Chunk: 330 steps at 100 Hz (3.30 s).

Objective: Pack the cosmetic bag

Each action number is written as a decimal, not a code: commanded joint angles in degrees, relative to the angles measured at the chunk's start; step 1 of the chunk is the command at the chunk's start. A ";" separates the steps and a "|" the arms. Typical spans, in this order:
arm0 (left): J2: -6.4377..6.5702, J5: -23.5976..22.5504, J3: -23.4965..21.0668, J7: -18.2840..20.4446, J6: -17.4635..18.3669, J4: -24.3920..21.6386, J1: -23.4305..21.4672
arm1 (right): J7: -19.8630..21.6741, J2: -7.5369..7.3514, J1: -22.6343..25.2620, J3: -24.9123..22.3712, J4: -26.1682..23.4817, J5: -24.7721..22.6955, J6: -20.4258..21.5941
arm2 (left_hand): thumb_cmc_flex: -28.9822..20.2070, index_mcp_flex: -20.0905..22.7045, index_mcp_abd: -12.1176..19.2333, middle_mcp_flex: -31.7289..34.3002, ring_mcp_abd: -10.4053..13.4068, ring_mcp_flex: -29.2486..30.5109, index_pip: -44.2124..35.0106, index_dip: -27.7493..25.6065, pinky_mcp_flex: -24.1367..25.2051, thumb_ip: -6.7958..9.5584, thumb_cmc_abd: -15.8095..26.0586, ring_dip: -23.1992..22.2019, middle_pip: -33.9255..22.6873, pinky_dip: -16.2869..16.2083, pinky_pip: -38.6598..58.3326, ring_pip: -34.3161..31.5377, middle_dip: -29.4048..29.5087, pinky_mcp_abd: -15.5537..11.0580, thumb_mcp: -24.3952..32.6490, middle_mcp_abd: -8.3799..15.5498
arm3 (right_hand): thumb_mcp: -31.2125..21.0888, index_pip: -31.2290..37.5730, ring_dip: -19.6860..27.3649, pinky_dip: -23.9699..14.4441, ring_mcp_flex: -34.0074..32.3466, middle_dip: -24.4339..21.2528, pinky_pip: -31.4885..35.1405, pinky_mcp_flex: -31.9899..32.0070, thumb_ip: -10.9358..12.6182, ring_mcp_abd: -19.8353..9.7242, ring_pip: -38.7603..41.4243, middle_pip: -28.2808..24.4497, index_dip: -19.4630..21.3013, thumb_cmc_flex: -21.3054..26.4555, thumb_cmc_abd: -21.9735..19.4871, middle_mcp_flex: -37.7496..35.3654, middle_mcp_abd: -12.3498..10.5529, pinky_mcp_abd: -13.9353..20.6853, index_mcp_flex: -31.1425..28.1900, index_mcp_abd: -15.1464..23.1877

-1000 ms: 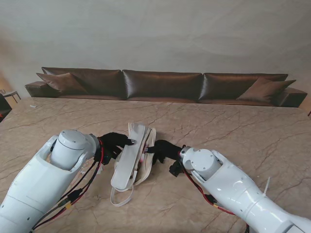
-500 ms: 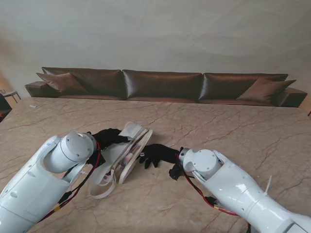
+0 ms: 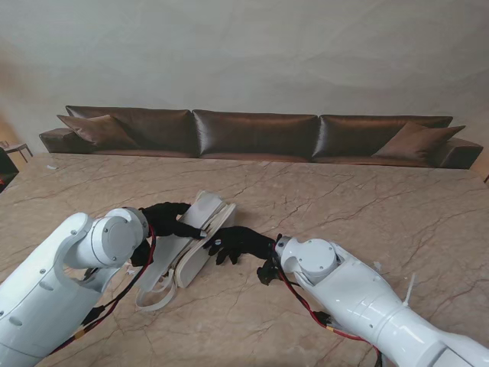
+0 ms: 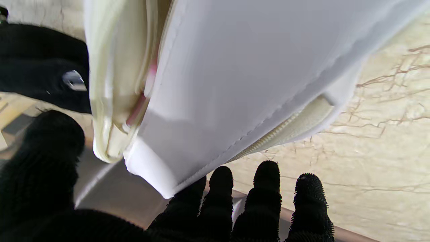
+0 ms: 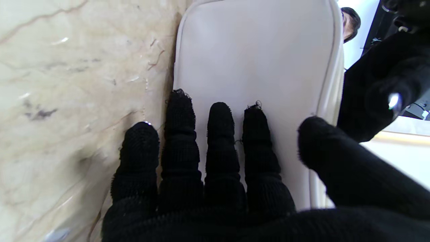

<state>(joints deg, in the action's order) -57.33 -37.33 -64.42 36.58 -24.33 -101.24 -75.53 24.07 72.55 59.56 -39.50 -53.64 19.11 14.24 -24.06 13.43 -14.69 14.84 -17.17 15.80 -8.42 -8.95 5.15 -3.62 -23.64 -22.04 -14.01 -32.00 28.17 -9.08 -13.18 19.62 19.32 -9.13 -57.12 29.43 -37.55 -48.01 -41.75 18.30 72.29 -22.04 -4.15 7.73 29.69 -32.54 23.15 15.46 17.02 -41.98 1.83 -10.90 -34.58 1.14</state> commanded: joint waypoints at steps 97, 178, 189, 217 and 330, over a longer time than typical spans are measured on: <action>-0.02 -14.74 8.77 -2.78 11.50 6.96 2.53 | -0.26 4.03 -1.72 1.91 4.82 2.58 5.27 | -6.56 -0.91 2.75 8.30 7.69 21.33 -3.08 -14.33 -14.71 -2.39 -16.41 -14.30 -17.46 -7.51 23.11 -14.93 -15.14 -6.81 40.24 11.38 | -4.04 0.32 -0.87 -1.26 -2.28 0.46 0.86 -0.10 -0.20 0.47 2.65 -0.36 -1.78 2.05 -0.64 -2.85 -0.70 -0.75 1.52 5.50; -3.53 -7.92 11.03 -23.13 9.42 18.02 3.86 | -2.30 -8.42 12.33 -16.54 -18.82 -18.41 -9.55 | -39.70 28.33 25.15 41.78 8.10 38.02 -57.43 -43.19 -27.19 -10.19 1.08 -31.94 -24.31 -7.78 40.14 -35.49 -32.83 -3.03 28.20 15.20 | -2.05 1.64 -1.25 -1.09 -5.23 0.82 2.59 -3.27 0.62 0.88 3.92 -0.74 -0.81 -0.21 -0.35 -6.21 -0.35 -0.75 -3.92 5.59; -4.14 -7.20 8.99 -26.82 11.80 17.86 2.26 | -3.55 -8.71 13.89 -18.99 -20.76 -21.00 -12.83 | -39.87 30.49 26.24 42.01 8.71 38.89 -59.67 -46.79 -27.97 -8.03 3.17 -33.56 -30.92 -9.36 42.23 -40.22 -36.48 -2.12 30.29 16.98 | -2.22 1.85 -1.26 -0.97 -5.33 0.83 2.73 -3.53 0.63 0.82 3.98 -0.68 -0.61 -0.08 -0.31 -6.07 -0.12 -0.80 -4.53 5.36; -4.38 -4.55 1.81 -28.67 18.22 13.34 -2.76 | -10.38 -7.70 16.19 -21.98 -23.30 -25.50 -22.04 | -40.09 33.23 27.89 42.22 8.66 37.74 -61.80 -50.01 -25.88 -5.08 5.57 -35.68 -34.81 -11.22 41.13 -42.24 -37.76 -1.53 30.80 18.80 | -1.61 3.81 -1.26 -0.86 -4.54 1.36 4.08 -3.97 0.07 1.00 4.51 -1.94 1.44 -1.88 1.77 -4.23 0.31 -0.96 -6.40 4.42; -3.87 -1.91 -5.49 -27.78 29.14 5.12 -11.67 | -6.77 -2.46 0.86 -10.43 -3.73 -11.82 -15.28 | -40.70 32.98 28.43 42.13 8.11 36.93 -60.12 -53.30 -22.41 -5.15 6.22 -36.80 -34.50 -13.78 37.43 -39.90 -39.04 -1.89 28.63 19.41 | -4.42 1.92 -6.70 -8.20 31.96 1.05 -0.70 12.95 -0.43 -5.71 7.81 -2.03 -1.38 3.50 -0.83 25.56 -0.70 6.52 0.91 2.62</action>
<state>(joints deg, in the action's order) -60.94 -39.50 -69.93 8.98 4.79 -95.58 -87.31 16.55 69.13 60.95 -50.27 -57.60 6.90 -1.54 -53.41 37.15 -0.19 53.13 -9.39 52.00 -51.74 -55.51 -18.25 -16.76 -38.32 -57.12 -40.12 -44.69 65.85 -47.38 -49.31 17.05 39.31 2.13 -60.06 29.71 -43.58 -54.98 -11.73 18.87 71.75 -9.87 -4.37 5.17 36.58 -33.59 22.24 17.76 18.10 -18.68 2.43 -6.23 -28.28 5.46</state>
